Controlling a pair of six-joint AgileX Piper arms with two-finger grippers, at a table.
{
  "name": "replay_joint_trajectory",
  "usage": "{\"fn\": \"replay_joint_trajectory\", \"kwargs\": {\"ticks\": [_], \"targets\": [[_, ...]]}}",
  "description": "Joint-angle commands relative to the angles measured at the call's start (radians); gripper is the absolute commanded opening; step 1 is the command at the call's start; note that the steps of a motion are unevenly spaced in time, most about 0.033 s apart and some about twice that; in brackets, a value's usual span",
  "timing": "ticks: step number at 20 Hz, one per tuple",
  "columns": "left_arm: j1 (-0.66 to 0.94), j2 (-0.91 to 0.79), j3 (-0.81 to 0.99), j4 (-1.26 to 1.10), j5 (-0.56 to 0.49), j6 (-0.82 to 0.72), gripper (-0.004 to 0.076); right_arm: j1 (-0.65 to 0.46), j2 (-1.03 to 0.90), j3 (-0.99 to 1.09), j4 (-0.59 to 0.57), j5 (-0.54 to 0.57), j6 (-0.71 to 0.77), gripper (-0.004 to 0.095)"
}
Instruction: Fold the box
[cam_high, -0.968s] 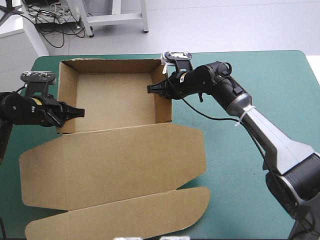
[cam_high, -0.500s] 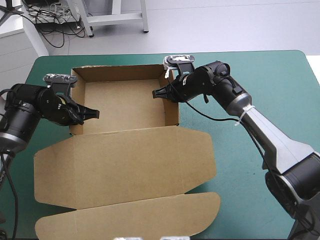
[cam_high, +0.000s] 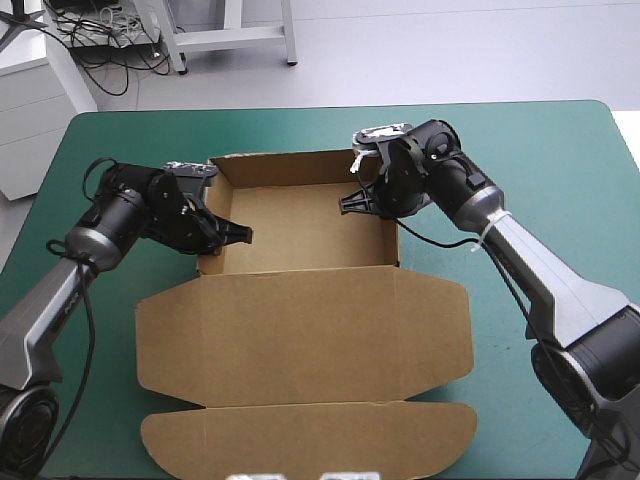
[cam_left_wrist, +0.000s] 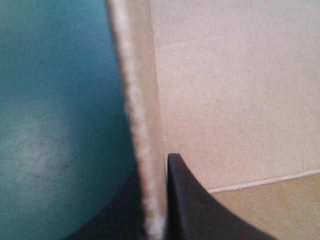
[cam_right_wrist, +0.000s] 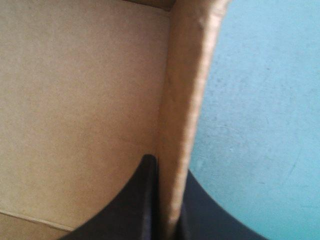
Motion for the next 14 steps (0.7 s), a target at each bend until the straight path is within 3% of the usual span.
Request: {"fn": "replay_joint_trajectory", "kwargs": {"ticks": [1,6,14], "targets": [[-0.038,0.029,-0.032,-0.043,-0.087,0.042,-0.001,-0.001,-0.052,0.019,-0.036,0.05,-0.016,-0.0001],[-0.051,0.118,-0.032,-0.1,-0.094,0.042,-0.001,-0.001,0.029,0.157,0.045,0.012,0.001,-0.0001],[-0.051,0.153,-0.03,-0.103,-0.069,0.099,-0.001,-0.018,0.071,0.144,0.104,-0.019,-0.001,-0.0018]]}}
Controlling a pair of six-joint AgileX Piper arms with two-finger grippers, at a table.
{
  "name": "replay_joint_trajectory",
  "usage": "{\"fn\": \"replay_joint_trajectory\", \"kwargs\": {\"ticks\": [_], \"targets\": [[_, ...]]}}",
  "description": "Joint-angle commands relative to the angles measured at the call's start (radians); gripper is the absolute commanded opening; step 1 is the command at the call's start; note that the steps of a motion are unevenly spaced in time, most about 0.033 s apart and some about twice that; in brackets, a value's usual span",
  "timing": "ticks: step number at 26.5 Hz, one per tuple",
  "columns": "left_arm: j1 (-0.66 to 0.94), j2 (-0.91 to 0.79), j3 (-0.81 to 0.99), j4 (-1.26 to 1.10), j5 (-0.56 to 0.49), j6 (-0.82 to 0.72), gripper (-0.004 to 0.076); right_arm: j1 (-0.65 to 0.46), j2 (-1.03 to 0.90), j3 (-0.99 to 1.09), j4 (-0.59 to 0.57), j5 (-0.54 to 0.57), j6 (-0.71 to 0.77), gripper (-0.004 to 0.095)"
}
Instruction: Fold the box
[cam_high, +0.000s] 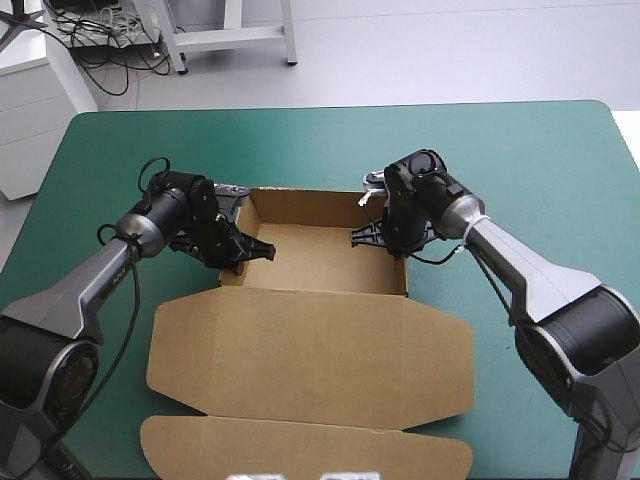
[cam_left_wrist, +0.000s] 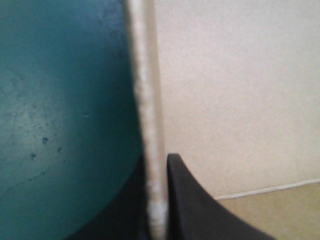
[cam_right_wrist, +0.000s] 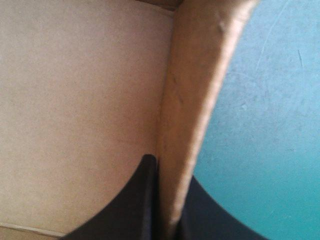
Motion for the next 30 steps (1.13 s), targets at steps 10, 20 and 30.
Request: {"fn": "replay_joint_trajectory", "kwargs": {"ticks": [10,20,30], "targets": [[-0.01,-0.027,-0.079,-0.068,-0.005,0.093,0.0484,0.011,-0.024,-0.091,-0.022,0.053,0.06,0.058],[-0.008,-0.027,-0.22,0.037,0.108,0.095,0.0584,0.011,-0.033,-0.251,-0.022,0.053,0.046,0.058],[-0.008,-0.057,-0.452,0.15,0.214,0.095,0.058,0.009,-0.194,-0.338,-0.175,0.053,0.01,0.058]]}}
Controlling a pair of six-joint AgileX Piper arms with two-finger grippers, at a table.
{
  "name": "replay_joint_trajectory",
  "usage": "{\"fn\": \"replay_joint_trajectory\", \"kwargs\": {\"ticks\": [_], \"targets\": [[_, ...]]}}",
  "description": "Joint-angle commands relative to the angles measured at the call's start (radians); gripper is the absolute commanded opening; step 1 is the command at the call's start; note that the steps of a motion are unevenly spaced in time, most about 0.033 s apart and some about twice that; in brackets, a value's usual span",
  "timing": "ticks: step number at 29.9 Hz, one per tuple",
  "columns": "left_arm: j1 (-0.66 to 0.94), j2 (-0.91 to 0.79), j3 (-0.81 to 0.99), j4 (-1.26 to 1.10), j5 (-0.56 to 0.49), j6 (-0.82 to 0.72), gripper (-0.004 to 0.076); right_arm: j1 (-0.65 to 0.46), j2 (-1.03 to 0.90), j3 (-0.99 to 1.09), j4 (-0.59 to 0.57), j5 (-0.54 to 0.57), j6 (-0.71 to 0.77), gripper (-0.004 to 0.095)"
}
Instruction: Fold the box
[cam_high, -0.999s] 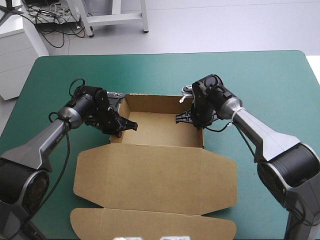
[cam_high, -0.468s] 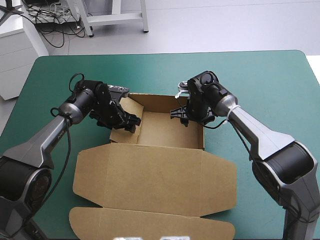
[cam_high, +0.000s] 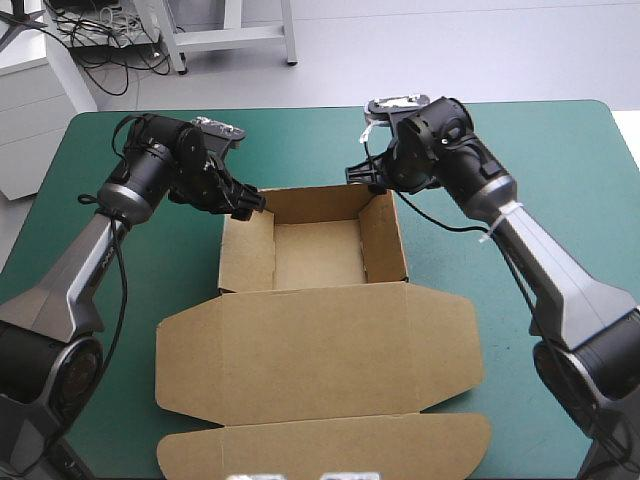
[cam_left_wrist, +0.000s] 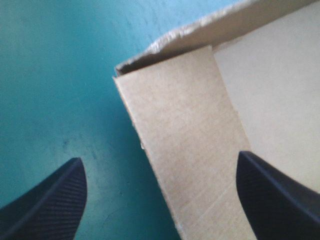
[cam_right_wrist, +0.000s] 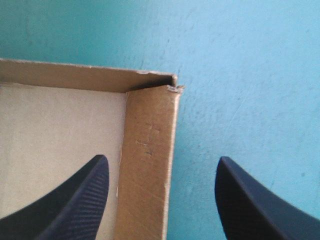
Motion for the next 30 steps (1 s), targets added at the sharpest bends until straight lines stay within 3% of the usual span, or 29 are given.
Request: {"fn": "replay_joint_trajectory", "kwargs": {"ticks": [1,5,11,15,24,30], "targets": [[-0.006,-0.084,-0.098,0.0,0.05,0.003,0.0575,-0.003,-0.118,-0.035,-0.071,0.013,-0.014,0.058],[-0.006,-0.153,-0.138,0.025,0.05,0.003,0.0464,-0.003,-0.167,-0.035,-0.076,0.013,-0.014,0.0579],[-0.006,-0.324,-0.075,0.188,0.05,0.014,-0.0007,-0.003,-0.171,-0.035,0.002,0.013,-0.014,0.058],[-0.006,-0.461,0.033,0.285,0.05,0.005,-0.001,-0.003,-0.141,-0.035,0.015,0.013,-0.014,0.058],[-0.006,-0.822,0.404,0.152,-0.059,-0.002,-0.001,-0.003,-0.019,-0.027,0.017,0.013,-0.014,0.058],[-0.006,-0.996,0.636,0.145,-0.056,0.002,-0.001,-0.005,0.035,0.004,0.017,0.013,-0.019,0.0577]]}}
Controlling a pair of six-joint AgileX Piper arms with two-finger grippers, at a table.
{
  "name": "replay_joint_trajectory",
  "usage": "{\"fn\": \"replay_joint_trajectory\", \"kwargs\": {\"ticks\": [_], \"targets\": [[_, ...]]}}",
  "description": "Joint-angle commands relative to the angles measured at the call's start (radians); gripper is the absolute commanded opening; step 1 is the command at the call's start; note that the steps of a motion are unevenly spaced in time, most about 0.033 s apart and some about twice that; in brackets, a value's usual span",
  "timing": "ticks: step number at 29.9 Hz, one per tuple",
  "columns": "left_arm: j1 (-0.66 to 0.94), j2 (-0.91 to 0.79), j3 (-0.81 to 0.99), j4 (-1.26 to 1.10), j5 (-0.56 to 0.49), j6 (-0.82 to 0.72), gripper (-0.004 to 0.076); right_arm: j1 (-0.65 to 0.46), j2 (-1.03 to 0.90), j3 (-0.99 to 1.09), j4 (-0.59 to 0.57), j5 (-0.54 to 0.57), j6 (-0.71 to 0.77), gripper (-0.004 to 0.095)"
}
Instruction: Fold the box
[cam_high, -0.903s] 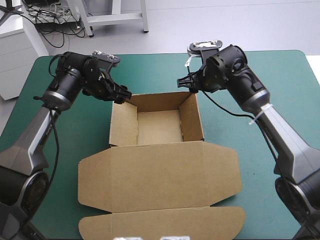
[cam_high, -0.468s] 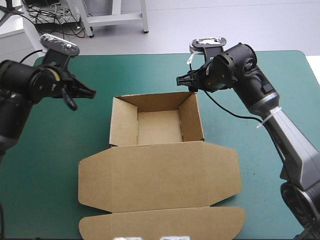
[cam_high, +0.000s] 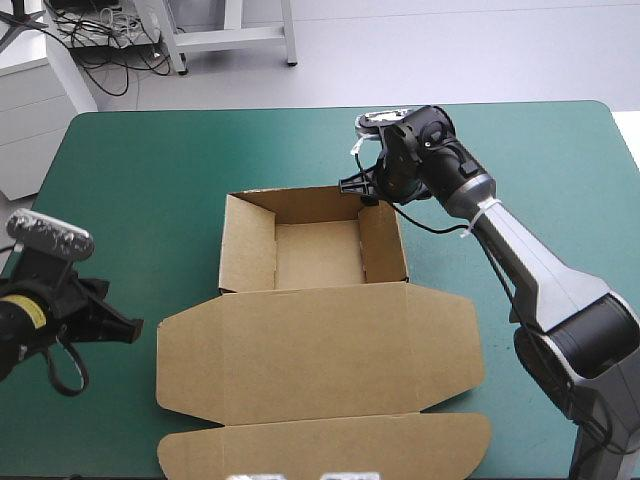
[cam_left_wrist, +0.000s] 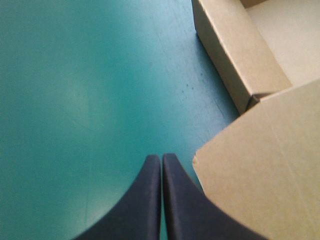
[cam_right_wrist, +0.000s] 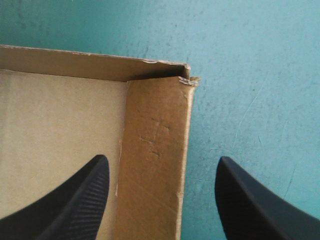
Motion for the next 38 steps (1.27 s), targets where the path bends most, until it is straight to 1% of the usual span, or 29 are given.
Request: {"fn": "replay_joint_trajectory", "kwargs": {"ticks": [1,4,9,10,15,18,22,24,29,30,32,34,38], "targets": [[-0.006,-0.081,0.091,-0.005,-0.061,-0.006,-0.001,-0.011,-0.041,0.015,-0.015,0.009,-0.009,0.0577],[-0.006,-0.134,0.188,-0.016,-0.069,-0.006,-0.001,-0.038,-0.041,0.085,-0.001,0.009,-0.009,0.0577],[-0.006,-0.215,0.328,-0.072,-0.084,-0.006,-0.001,-0.071,-0.037,0.156,0.092,0.007,-0.009,0.0574],[-0.006,-0.231,0.353,-0.083,-0.094,-0.006,-0.001,-0.071,-0.032,0.156,0.097,0.009,-0.009,0.057],[-0.006,-0.32,0.473,-0.108,-0.136,-0.006,-0.001,-0.071,-0.028,0.156,0.12,-0.025,-0.031,0.0518],[-0.006,-0.385,0.529,-0.12,-0.136,-0.006,-0.001,-0.071,-0.022,0.156,0.135,-0.055,-0.055,0.0477],[-0.006,-0.455,0.568,-0.15,-0.113,-0.006,-0.001,-0.071,0.007,0.156,0.143,-0.043,-0.057,0.0419],[-0.006,-0.484,0.581,-0.157,-0.087,-0.006,-0.001,-0.071,0.031,0.156,0.166,-0.022,-0.06,0.0381],[-0.006,-0.56,0.593,-0.15,-0.082,-0.002,-0.001,-0.071,0.065,0.156,0.178,0.004,-0.102,0.0284],[-0.006,-0.567,0.595,-0.15,-0.082,-0.002,-0.001,-0.071,0.065,0.156,0.177,0.004,-0.102,0.0246],[-0.006,-0.58,0.599,-0.15,-0.082,-0.002,-0.001,-0.071,0.065,0.156,0.172,0.005,-0.102,0.0138],[-0.006,-0.588,0.606,-0.15,-0.082,-0.002,-0.001,-0.071,0.065,0.156,0.162,0.009,-0.102,-0.0017],[-0.006,-0.588,0.624,-0.15,-0.082,-0.002,-0.001,-0.071,0.065,0.152,0.146,0.009,-0.098,-0.0015]]}}
